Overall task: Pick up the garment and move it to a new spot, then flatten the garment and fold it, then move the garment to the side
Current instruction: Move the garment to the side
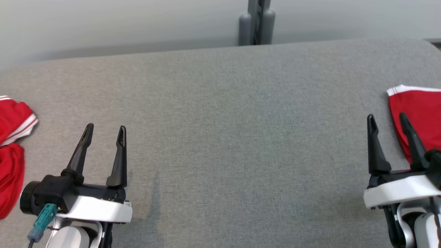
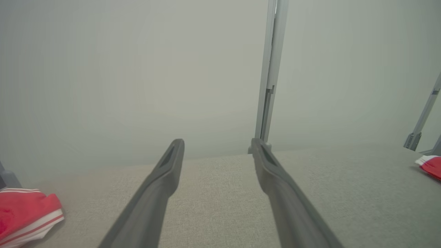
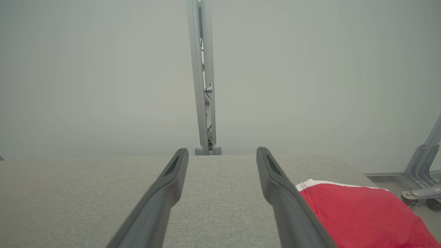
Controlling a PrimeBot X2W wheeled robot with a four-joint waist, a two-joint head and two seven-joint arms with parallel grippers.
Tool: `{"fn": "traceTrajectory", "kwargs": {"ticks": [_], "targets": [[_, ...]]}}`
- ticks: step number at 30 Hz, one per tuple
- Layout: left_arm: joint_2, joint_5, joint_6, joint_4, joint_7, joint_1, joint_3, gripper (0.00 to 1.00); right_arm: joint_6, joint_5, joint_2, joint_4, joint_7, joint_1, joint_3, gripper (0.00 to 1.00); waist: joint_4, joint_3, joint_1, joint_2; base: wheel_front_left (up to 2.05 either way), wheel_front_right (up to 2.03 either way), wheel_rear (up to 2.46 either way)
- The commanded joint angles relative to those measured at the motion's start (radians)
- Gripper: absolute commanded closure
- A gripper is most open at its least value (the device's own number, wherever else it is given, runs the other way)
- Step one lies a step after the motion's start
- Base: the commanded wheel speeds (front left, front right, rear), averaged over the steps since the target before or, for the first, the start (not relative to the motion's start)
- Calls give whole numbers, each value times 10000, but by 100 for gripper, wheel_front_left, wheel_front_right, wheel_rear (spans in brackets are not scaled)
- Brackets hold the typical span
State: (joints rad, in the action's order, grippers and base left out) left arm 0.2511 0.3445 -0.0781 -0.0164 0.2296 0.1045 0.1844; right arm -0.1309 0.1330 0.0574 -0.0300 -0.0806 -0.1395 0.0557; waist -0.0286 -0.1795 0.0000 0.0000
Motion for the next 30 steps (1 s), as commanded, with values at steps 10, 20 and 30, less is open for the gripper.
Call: {"fn": "traceTrajectory", "kwargs": {"ticks": [10, 20, 30], "targets": [[43, 114, -51, 367, -16, -641, 143, 0, 2, 239, -39, -288, 495, 1114, -390, 0, 488, 1132, 0, 0, 0, 0, 0], [136, 222, -107, 665, -192, -1130, 238, 0, 2, 470, -43, -472, 712, 2057, -377, 0, 523, 1865, 0, 0, 0, 0, 0], [228, 335, -200, 952, -204, -1325, 219, 0, 0, 442, -45, -934, 1037, 2526, -95, 0, 464, 2122, 0, 0, 0, 0, 0]]}}
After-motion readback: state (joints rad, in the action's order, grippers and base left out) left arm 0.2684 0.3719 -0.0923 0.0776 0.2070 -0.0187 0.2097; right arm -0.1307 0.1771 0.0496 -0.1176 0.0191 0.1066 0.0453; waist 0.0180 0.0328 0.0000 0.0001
